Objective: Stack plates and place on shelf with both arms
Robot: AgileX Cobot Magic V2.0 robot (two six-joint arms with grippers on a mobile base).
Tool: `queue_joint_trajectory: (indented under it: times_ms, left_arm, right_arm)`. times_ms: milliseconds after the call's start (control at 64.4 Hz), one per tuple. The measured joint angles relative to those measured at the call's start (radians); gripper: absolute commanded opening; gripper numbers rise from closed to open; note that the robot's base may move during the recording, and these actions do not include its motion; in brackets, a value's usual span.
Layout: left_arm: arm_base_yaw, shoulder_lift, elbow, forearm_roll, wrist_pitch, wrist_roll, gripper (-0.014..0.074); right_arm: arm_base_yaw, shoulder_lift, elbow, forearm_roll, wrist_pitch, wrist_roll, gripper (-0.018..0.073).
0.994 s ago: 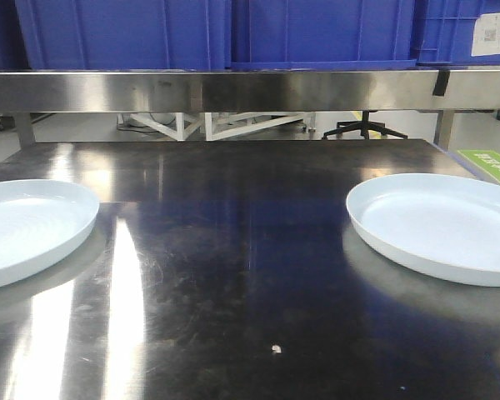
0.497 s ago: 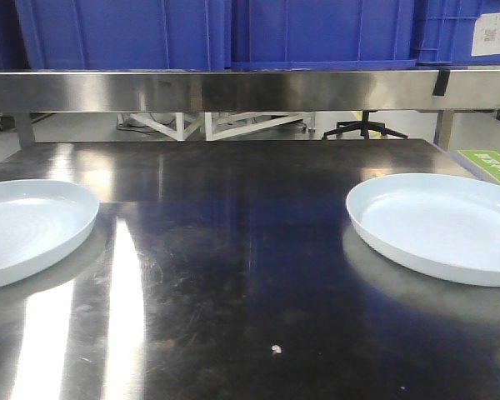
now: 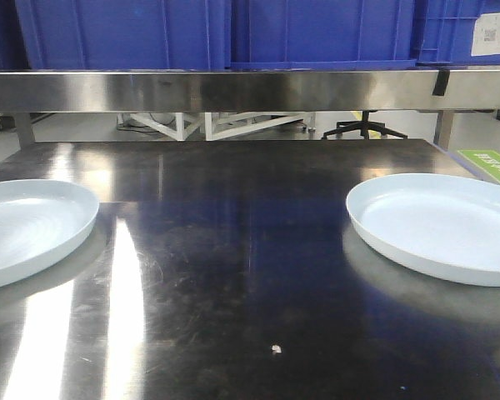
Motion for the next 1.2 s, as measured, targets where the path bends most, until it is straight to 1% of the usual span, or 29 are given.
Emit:
queue_joint_trajectory:
  times_ms: [450, 683, 994, 1196]
  left_arm:
    - [0.0, 0.0, 0.0, 0.002, -0.017, 0.0, 0.0469]
    - [0.0, 0.0, 0.0, 0.03, -0.02, 0.0, 0.0469]
    - [0.0, 0.0, 0.0, 0.042, -0.028, 0.0, 0.0468]
    - [0.0, 0.0, 0.0, 0.065, -0.032, 0.002, 0.0468]
  right_arm:
    - [0.0, 0.0, 0.0, -0.002, 0.0, 0.0, 0.0465]
    - [0.0, 0.0, 0.0, -0.002, 0.0, 0.0, 0.0465]
    - [0.0, 0.0, 0.0, -0.002, 0.0, 0.0, 0.0465]
    - [0.0, 0.0, 0.0, -0.002, 0.0, 0.0, 0.0465]
